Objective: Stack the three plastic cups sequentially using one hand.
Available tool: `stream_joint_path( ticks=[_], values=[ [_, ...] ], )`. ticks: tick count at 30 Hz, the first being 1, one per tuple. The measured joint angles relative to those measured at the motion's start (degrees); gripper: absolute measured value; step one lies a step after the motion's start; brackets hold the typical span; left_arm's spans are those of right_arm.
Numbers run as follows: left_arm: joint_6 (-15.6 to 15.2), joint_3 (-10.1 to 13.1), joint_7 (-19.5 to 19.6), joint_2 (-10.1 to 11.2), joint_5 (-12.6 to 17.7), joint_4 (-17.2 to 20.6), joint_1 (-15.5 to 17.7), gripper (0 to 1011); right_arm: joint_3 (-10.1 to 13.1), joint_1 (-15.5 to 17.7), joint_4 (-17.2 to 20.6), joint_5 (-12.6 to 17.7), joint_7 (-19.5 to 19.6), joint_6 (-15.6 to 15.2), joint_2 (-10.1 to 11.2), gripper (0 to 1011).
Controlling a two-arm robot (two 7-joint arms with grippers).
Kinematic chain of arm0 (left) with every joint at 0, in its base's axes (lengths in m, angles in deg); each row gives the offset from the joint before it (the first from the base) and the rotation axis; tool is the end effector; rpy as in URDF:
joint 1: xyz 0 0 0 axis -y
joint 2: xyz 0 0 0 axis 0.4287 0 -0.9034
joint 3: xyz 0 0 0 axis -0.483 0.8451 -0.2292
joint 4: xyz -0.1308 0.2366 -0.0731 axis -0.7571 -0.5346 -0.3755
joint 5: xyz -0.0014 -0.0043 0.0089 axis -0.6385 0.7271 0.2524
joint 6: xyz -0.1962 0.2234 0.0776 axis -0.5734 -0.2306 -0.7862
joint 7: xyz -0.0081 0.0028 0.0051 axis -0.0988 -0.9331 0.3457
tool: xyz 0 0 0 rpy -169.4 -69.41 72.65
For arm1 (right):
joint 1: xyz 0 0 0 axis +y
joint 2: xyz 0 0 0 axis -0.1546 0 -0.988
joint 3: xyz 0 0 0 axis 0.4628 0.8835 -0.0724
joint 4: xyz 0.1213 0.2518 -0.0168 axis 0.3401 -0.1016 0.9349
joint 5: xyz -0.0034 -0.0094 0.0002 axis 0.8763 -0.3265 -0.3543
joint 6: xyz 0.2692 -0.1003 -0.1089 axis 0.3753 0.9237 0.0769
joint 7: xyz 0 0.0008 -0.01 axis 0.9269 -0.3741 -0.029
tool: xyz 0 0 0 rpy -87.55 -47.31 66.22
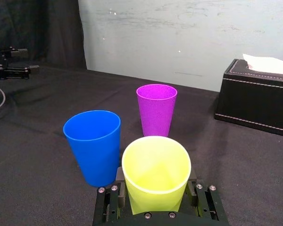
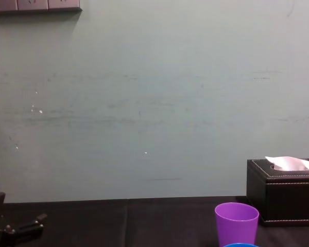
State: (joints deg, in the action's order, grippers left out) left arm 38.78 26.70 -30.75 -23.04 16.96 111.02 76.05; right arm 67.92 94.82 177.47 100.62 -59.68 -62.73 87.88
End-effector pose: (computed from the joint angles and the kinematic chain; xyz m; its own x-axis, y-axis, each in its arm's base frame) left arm 0.3550 0.0773 -0.2938 0.2922 0.8803 0.3736 -0.9553 0.2873 0.0702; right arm 0.2524 -0.0634 -0.3239 0.4896 -0.8685 0.0770 0.8703 0.4815 -0.1033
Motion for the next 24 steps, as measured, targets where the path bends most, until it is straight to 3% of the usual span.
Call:
stream_joint_path(
  ticks=[6, 12, 19, 24],
  values=[
    [0.0, 0.0, 0.0, 0.0, 0.0, 0.0, 0.0, 1011, 1.5, 0.2, 2.9, 0.5, -0.9, -1.5, 0.5, 732],
    [0.0, 0.0, 0.0, 0.0, 0.0, 0.0, 0.0, 1011, 3.2, -1.0, 6.4, 1.3, -1.9, -5.1, 1.4, 732],
    [0.0, 0.0, 0.0, 0.0, 0.0, 0.0, 0.0, 1011, 3.8, -5.8, 8.1, 4.1, -2.7, -11.7, 1.7, 732],
    [0.0, 0.0, 0.0, 0.0, 0.0, 0.0, 0.0, 1011, 1.8, -12.0, 6.6, 4.9, -3.5, -14.1, 1.5, 732]
  ],
)
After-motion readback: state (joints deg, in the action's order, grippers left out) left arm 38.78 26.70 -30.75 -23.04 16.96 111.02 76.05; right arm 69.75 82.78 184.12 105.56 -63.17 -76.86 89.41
